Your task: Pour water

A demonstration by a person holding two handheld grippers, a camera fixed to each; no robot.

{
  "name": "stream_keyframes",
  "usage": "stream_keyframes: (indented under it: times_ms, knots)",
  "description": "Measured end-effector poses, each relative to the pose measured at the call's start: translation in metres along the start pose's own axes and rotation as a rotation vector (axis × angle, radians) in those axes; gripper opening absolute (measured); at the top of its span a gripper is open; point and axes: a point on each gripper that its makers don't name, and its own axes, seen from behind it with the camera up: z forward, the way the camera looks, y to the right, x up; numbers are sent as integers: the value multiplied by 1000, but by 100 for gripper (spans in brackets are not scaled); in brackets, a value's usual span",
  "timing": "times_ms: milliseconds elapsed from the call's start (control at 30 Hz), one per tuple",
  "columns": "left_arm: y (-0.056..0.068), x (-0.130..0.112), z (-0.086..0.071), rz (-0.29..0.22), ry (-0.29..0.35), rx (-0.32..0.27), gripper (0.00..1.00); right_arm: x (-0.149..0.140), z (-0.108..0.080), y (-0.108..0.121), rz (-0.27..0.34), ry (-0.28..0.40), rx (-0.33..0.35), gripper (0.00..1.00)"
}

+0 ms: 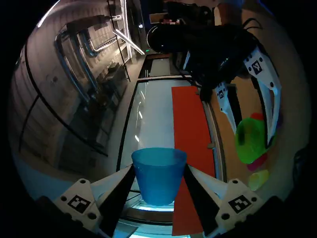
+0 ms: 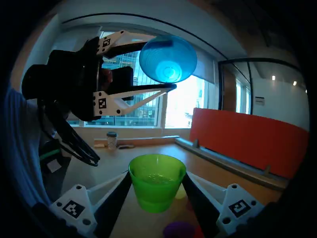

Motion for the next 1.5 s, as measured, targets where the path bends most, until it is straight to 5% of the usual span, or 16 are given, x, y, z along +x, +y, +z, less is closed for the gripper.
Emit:
stream_keyframes:
  times_ms: [300,933,1500]
  knots:
    - [0,-6,3,-222,-14,-5,84,1,1,2,2,8,-6,90]
    - [5,-22,3,-905,-45,-56,84,9,-2,6,14,30,-26,90]
    - [10,-41,2,-1405,-78,-89,84,15,-6,5,17,43,-34,90]
